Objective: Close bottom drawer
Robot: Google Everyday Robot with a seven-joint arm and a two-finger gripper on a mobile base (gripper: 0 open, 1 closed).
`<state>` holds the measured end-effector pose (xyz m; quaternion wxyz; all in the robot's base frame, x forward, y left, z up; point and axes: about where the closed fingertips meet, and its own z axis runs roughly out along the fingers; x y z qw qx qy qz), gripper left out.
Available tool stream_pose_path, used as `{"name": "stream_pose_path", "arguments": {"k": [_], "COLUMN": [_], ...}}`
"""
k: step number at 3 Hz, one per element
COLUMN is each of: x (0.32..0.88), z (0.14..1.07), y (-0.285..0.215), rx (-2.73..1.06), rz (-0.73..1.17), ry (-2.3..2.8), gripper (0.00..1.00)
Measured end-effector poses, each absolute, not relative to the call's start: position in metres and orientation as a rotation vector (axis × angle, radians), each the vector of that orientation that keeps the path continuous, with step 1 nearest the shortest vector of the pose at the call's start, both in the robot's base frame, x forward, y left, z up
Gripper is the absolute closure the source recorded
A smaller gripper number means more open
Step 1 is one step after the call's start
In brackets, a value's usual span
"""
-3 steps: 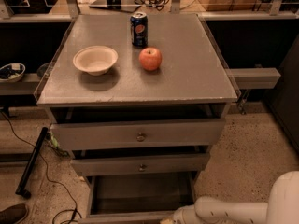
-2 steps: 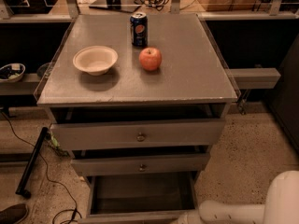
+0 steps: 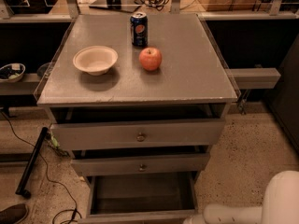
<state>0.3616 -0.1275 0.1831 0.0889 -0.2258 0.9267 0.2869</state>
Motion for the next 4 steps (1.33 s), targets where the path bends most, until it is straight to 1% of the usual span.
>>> {"name": "stream_pose_path", "arguments": {"k": [1,4], "x": [0.3916,0.3955], "z": [0.1461,0.1476], "y": [-0.1211,-0.1167], "rx": [-0.603,-0.577], "rz": [0.802,0.807], "ry": [2.756,2.732], "gripper": [1.00,1.00]}}
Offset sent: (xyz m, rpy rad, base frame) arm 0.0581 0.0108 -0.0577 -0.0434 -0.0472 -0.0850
